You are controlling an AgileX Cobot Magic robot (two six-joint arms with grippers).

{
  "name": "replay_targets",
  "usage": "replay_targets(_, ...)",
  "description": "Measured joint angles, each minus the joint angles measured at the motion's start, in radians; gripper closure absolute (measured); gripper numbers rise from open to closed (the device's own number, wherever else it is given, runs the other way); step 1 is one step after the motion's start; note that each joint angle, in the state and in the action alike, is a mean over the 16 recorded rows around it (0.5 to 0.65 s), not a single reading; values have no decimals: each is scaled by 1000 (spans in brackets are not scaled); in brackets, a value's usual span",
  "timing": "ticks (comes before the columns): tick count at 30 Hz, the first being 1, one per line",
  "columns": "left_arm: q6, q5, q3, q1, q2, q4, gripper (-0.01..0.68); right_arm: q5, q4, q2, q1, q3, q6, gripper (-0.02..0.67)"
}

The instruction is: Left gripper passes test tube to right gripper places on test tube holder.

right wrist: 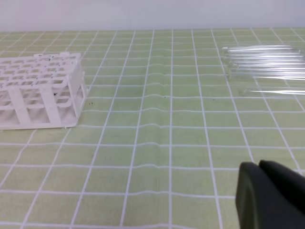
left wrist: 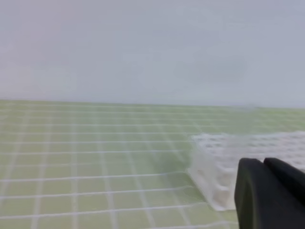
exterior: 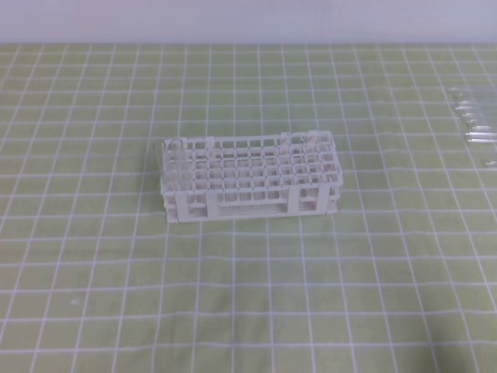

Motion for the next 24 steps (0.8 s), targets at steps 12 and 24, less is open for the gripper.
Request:
replay_targets(12, -18, 12, -2, 192, -16, -23, 675, 0, 0, 0, 0, 0, 2, 665)
replay_targets(24, 145, 93, -5, 195, -15, -192, 675, 0, 1, 0, 0, 0, 1, 665)
